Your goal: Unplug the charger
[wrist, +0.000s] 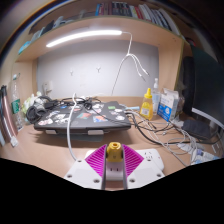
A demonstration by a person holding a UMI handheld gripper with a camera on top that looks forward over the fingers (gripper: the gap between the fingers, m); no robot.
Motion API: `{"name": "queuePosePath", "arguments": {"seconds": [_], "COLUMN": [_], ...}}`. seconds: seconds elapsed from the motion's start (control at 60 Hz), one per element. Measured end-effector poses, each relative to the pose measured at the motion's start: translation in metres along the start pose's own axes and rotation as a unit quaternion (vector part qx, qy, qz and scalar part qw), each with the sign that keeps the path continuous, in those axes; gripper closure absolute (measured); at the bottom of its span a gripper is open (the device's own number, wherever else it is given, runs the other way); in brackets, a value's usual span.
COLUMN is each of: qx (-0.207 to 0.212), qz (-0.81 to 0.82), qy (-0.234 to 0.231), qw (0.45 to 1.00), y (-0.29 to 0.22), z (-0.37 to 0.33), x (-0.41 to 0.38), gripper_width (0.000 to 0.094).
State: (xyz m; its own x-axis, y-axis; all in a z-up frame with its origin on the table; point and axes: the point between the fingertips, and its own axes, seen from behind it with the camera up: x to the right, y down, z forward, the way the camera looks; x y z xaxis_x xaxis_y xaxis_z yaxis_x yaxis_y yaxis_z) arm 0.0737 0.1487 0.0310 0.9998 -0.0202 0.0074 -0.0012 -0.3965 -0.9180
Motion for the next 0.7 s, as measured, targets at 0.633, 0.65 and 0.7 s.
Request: {"name": "queuePosePath", "arguments": {"seconds": [0.633,0.65,0.7], "qx": [0.125,0.122,0.106], "qz": [-0.034,-0.035,-0.037], "qy": [0.023,0.025,0.031], "qw": [0.991,0.992,0.993], "y": [-0.132,-0.131,-0.121], "z": [-0.095,-0.097,-0.102], "x": [0.04,0.045,0.061], "gripper_width": [0.0725,0.0725,0.0722]}}
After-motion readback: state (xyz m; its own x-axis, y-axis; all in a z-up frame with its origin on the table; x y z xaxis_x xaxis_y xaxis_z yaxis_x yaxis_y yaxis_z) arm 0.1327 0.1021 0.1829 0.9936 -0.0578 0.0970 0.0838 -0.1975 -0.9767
